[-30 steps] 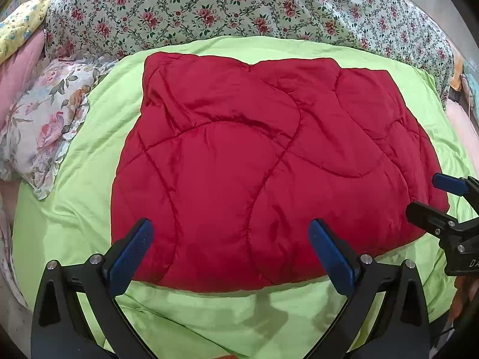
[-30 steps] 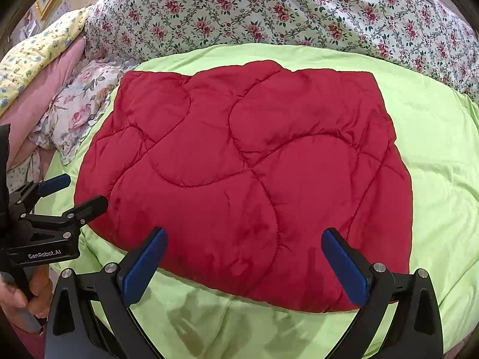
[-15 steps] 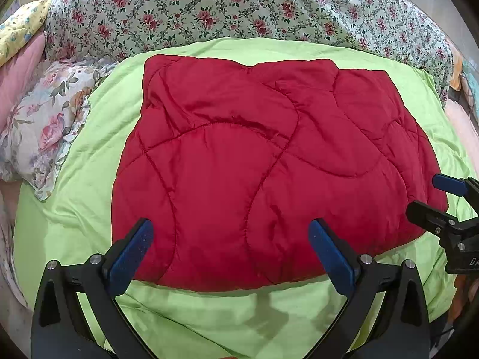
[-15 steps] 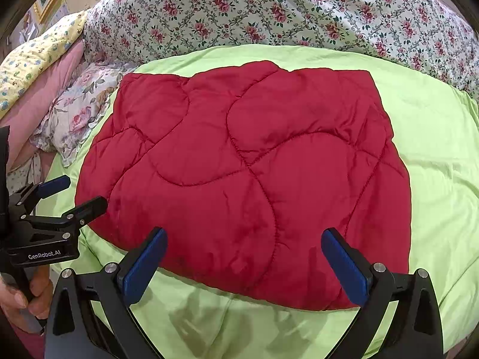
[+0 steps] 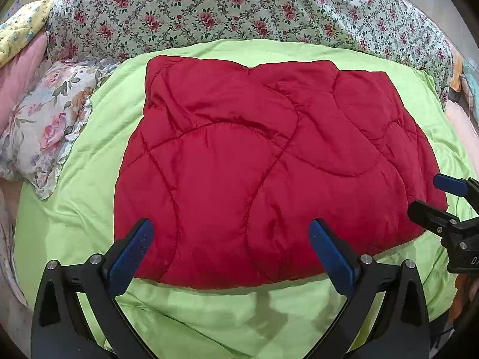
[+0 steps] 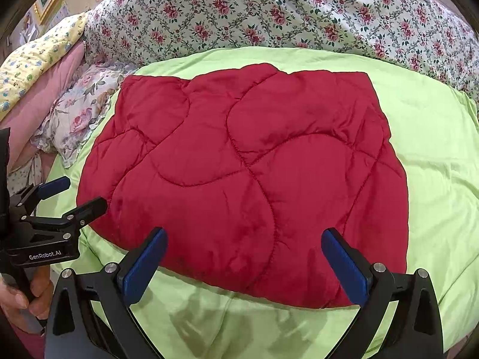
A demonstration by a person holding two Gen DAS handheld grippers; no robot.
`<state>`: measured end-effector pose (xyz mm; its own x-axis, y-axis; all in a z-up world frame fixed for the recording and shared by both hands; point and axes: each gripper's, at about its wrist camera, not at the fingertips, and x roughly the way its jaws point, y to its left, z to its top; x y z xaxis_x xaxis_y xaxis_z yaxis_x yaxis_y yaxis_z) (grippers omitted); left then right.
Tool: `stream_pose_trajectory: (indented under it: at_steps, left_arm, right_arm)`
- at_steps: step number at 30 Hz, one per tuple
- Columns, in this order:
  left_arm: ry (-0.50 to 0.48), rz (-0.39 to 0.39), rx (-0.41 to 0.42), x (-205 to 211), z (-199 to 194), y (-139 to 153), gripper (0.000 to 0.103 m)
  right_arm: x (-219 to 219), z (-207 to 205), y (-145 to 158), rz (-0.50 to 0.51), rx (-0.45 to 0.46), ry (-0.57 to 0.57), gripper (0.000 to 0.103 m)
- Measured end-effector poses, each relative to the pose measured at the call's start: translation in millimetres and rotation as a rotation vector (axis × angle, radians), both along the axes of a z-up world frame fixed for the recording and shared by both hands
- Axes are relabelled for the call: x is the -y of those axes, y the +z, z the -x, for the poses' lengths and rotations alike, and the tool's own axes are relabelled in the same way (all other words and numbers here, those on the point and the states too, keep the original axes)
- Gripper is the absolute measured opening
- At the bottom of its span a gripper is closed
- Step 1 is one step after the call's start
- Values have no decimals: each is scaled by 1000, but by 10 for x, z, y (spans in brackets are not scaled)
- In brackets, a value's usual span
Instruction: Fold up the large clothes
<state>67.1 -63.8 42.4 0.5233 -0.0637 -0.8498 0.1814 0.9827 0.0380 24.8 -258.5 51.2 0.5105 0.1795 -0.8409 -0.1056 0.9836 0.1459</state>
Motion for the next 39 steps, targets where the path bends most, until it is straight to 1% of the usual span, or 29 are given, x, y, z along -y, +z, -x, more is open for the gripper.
stream_pose_trajectory:
  at_steps: [39]
  left_arm:
    - [3, -12, 23, 13, 33, 18, 103]
  right_arm:
    - [25, 22, 18, -5, 6, 1, 103]
